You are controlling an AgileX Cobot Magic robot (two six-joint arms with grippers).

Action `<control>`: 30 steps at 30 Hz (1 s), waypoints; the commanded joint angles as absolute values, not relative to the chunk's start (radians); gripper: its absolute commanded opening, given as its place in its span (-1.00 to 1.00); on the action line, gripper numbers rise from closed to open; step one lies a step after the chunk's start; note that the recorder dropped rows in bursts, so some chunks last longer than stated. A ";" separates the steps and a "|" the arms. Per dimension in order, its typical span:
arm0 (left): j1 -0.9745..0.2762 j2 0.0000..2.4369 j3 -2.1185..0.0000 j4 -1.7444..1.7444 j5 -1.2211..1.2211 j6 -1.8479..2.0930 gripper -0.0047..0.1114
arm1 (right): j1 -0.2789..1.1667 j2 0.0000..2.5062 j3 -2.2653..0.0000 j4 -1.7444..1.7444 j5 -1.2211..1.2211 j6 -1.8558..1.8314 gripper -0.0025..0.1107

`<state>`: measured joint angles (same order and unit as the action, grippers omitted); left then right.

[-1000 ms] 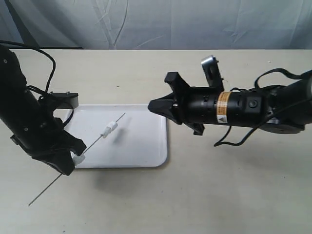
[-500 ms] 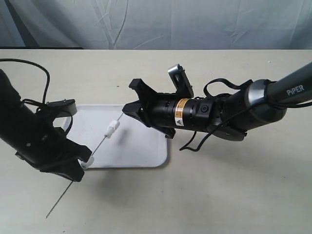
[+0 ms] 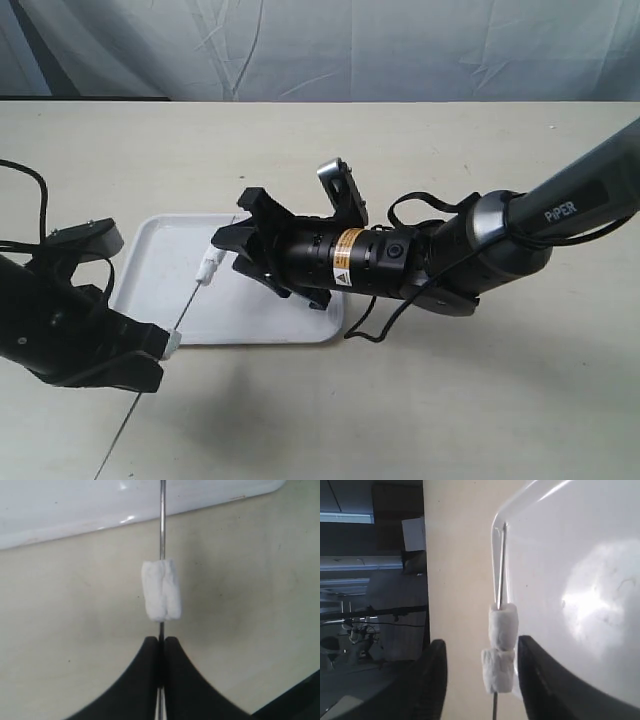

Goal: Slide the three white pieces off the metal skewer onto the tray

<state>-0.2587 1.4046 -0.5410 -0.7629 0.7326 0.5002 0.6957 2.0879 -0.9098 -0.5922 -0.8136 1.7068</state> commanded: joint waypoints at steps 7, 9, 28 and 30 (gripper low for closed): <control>-0.259 1.313 -0.470 -0.801 0.761 0.519 -0.92 | 0.729 2.087 -0.913 -0.590 -0.865 1.727 -0.20; -0.259 1.313 -0.468 -0.814 0.770 0.540 -0.92 | 0.735 2.087 -0.913 -0.594 -0.854 1.727 -0.27; -0.259 1.313 -0.468 -0.867 0.786 0.614 -0.92 | 0.741 2.087 -0.913 -0.620 -0.847 1.700 -0.50; -0.259 1.313 -0.468 -0.867 0.786 0.614 -0.92 | 0.741 2.087 -0.913 -0.624 -0.847 1.700 -0.50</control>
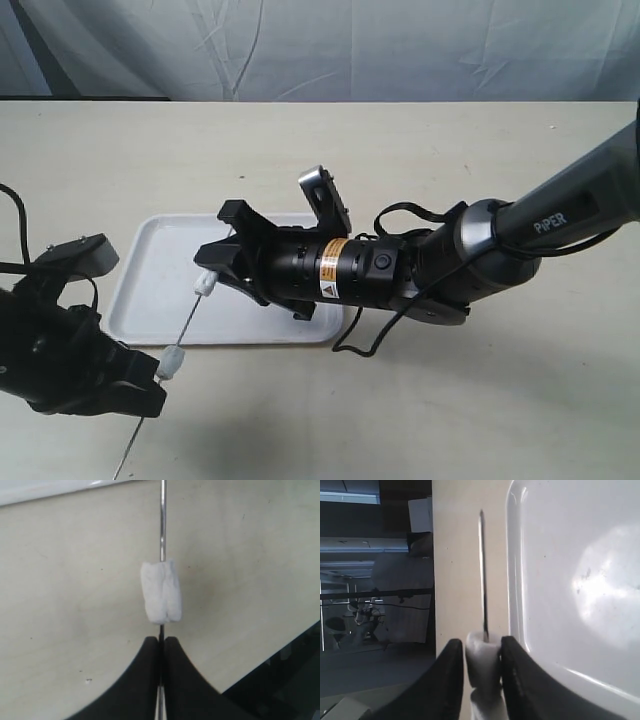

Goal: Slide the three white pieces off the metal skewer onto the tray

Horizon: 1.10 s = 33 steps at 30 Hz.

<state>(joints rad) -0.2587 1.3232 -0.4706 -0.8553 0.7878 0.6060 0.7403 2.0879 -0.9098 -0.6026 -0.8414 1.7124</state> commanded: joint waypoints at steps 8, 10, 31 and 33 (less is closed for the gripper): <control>-0.259 1.313 -0.468 -0.867 0.784 0.614 -0.92 | 0.741 2.087 -0.913 -0.626 -0.846 1.700 -0.51; -0.259 1.313 -0.468 -0.865 0.788 0.614 -0.92 | 0.741 2.087 -0.913 -0.626 -0.846 1.700 -0.54; -0.259 1.246 -0.388 -0.861 0.799 0.604 -0.92 | 0.741 2.087 -0.913 -0.623 -0.842 1.700 -0.55; -0.259 1.228 -0.368 -0.865 0.809 0.604 -0.92 | 0.741 2.087 -0.913 -0.611 -0.840 1.692 -0.55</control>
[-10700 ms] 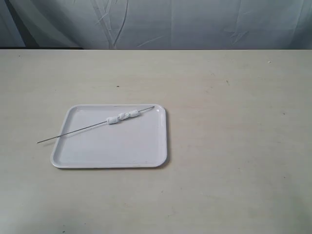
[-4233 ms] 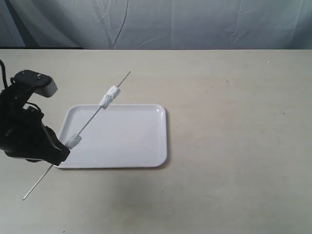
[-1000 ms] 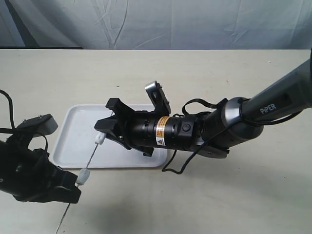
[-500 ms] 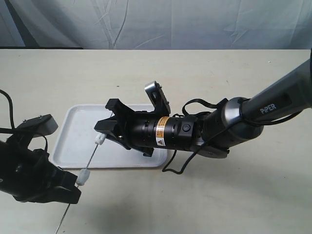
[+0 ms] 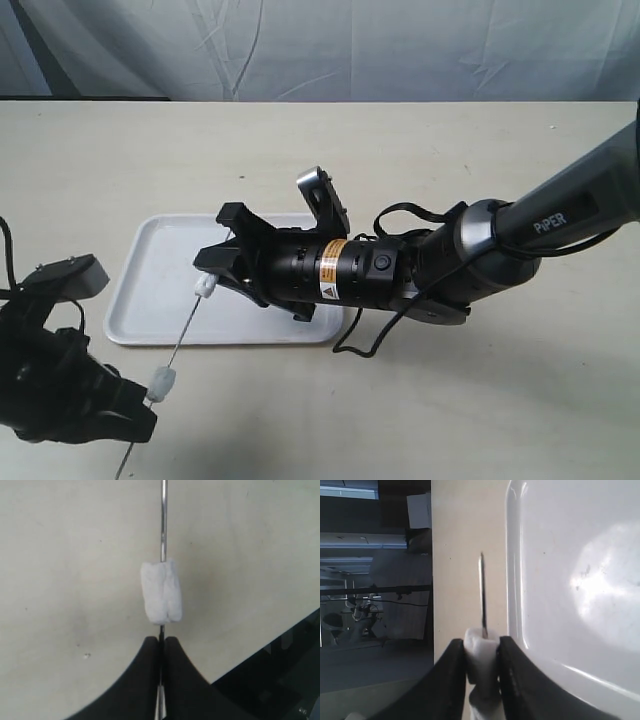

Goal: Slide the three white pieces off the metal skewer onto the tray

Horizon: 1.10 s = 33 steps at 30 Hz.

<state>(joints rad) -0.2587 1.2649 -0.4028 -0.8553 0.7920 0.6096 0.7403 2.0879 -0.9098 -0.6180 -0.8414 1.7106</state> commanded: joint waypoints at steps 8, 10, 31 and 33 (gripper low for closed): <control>-0.259 1.163 -0.351 -0.886 0.871 0.548 -0.92 | 0.738 2.087 -0.949 -0.576 -0.738 1.645 -0.55; -0.259 1.154 -0.351 -0.884 0.878 0.526 -0.92 | 0.738 2.087 -0.971 -0.576 -0.697 1.636 -0.55; -0.259 1.152 -0.351 -0.739 0.772 0.367 -0.92 | 0.686 2.087 -1.020 -0.846 -0.692 1.790 -0.19; -0.259 1.152 -0.351 -0.739 0.756 0.367 -0.92 | 0.688 2.087 -1.020 -0.895 -0.705 1.825 -0.19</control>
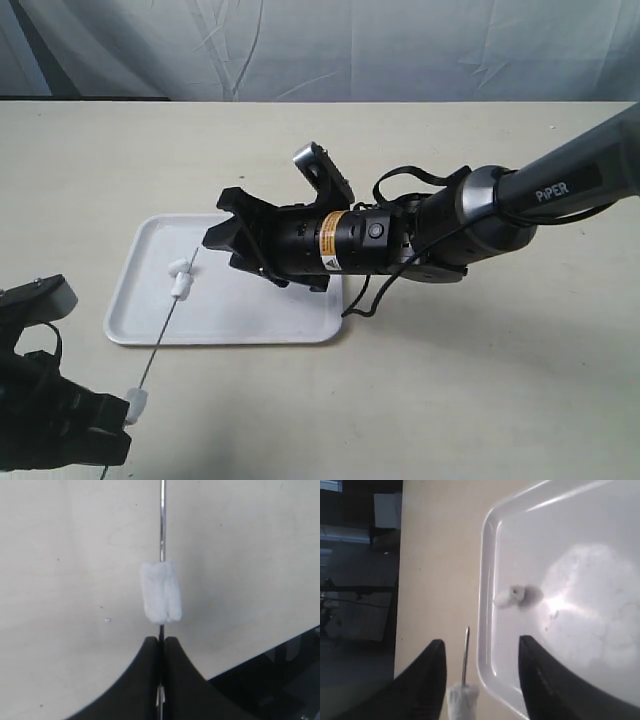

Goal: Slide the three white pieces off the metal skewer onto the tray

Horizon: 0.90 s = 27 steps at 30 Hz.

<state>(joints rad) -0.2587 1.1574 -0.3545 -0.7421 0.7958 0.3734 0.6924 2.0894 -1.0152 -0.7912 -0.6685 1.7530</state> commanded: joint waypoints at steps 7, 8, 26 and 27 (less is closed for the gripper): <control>-0.259 1.198 -0.351 -0.743 0.770 0.371 -0.92 | 0.688 2.087 -1.020 -0.964 -0.832 1.890 -0.19; -0.259 1.210 -0.351 -0.743 0.770 0.376 -0.92 | 0.688 2.087 -1.020 -0.984 -0.836 1.900 -0.19; -0.259 1.225 -0.351 -0.945 0.812 0.542 -0.92 | 0.688 2.087 -1.020 -1.042 -0.764 1.939 -0.21; -0.259 1.225 -0.351 -0.945 0.812 0.542 -0.92 | 0.688 2.087 -1.020 -1.048 -0.766 1.939 -0.28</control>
